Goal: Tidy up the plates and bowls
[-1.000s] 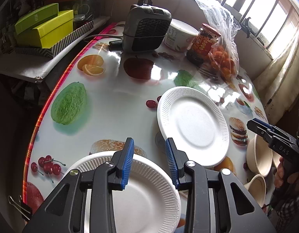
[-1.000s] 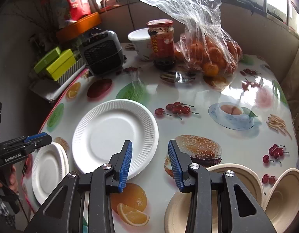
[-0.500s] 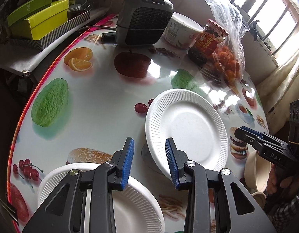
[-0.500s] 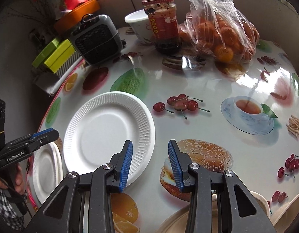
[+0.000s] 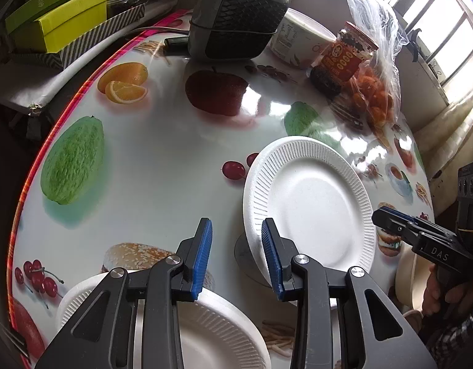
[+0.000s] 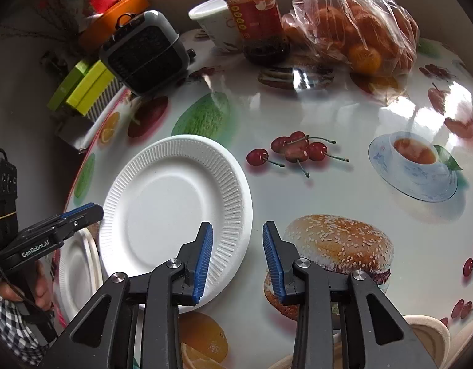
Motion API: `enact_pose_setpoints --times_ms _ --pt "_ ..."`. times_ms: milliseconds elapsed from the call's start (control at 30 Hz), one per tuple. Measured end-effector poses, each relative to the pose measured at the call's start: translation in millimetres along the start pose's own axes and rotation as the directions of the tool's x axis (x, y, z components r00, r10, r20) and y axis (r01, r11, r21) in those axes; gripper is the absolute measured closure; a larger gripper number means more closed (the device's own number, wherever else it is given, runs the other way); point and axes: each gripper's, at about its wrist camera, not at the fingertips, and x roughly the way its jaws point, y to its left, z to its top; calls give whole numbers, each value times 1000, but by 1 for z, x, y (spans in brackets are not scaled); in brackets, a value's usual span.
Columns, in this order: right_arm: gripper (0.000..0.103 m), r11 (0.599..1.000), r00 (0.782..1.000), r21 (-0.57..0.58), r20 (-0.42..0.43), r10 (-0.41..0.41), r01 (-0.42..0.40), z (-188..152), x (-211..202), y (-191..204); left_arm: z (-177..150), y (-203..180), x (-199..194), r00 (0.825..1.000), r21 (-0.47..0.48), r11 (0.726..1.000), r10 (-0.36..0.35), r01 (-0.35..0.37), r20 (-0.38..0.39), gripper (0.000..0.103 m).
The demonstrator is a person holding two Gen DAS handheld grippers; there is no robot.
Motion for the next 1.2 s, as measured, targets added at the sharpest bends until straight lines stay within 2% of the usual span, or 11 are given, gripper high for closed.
enact_pose_setpoints --times_ms 367,500,800,1200 --pt "80 1000 1000 -3 -19 -1 1 1 6 2 3 -2 6 1000 15 1000 -20 20 -12 74" --pt "85 1000 1000 -1 -23 3 -3 1 8 2 3 -4 8 1000 22 1000 -20 20 -17 82" --pt "86 1000 1000 -8 -17 1 -1 1 6 5 3 -5 9 1000 31 999 -18 19 -16 88" --pt "87 1000 1000 -6 -5 -1 1 -1 0 7 2 -5 4 1000 28 999 -20 20 -5 88"
